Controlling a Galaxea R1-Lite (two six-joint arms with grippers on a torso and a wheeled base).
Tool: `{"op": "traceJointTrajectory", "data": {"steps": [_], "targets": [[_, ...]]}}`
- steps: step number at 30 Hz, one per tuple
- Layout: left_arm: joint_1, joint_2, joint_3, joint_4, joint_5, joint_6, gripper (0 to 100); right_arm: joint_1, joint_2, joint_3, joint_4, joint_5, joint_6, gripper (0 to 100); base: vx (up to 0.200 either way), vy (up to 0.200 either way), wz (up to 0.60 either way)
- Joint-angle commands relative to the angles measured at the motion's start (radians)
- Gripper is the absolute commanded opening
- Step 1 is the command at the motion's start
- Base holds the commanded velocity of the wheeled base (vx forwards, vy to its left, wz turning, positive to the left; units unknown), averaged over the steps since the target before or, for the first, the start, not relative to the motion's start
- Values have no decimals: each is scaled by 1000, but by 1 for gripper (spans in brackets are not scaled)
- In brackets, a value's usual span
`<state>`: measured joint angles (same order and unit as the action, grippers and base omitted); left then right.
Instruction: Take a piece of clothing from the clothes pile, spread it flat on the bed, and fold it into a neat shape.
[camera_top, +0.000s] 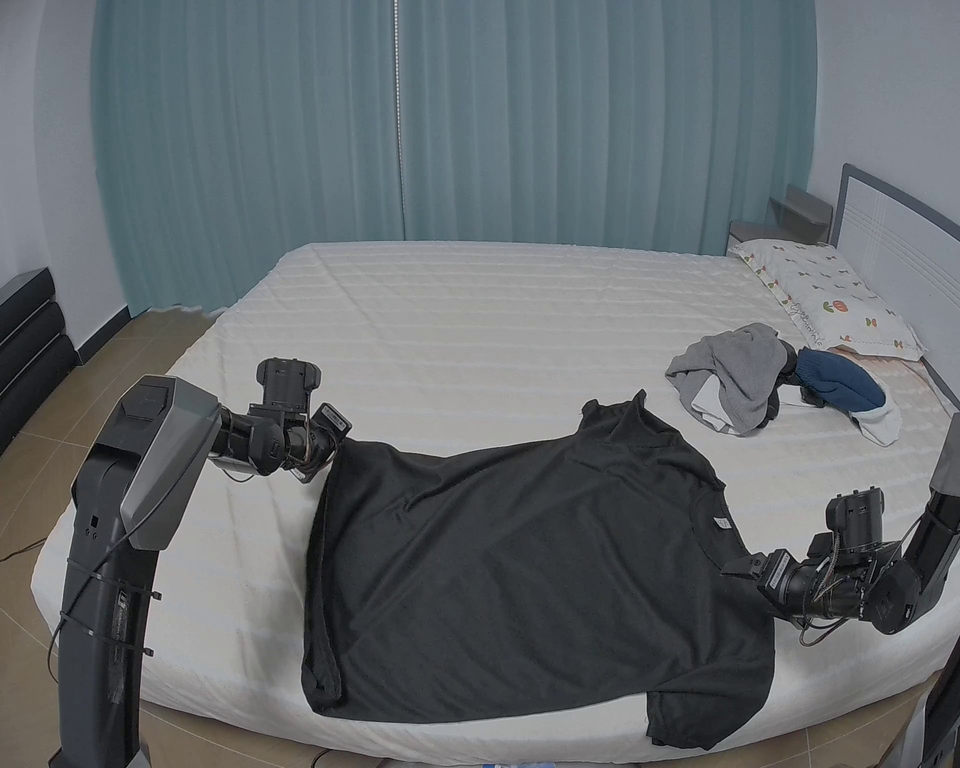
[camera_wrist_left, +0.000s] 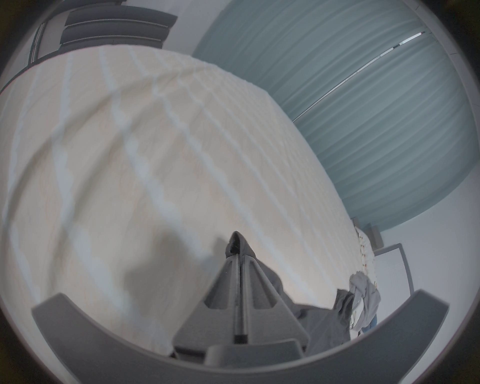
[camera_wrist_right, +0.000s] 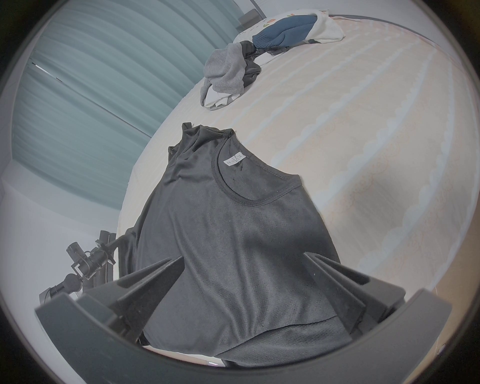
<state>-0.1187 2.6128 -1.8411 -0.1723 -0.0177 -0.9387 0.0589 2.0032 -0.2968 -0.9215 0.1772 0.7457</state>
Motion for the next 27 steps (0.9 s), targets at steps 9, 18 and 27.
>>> {"op": "traceJointTrajectory", "data": {"steps": [9, 18, 27], "targets": [[25, 128, -159, 36, 10, 72, 0, -4, 3, -1, 0, -1, 0, 100, 0, 0, 0], [31, 127, -159, 27, 13, 100, 0, -7, -4, -1, 0, -1, -2, 100, 0, 0, 0], [45, 109, -156, 39, 15, 80, 100, -7, -7, -1, 0, -1, -2, 100, 0, 0, 0]]}}
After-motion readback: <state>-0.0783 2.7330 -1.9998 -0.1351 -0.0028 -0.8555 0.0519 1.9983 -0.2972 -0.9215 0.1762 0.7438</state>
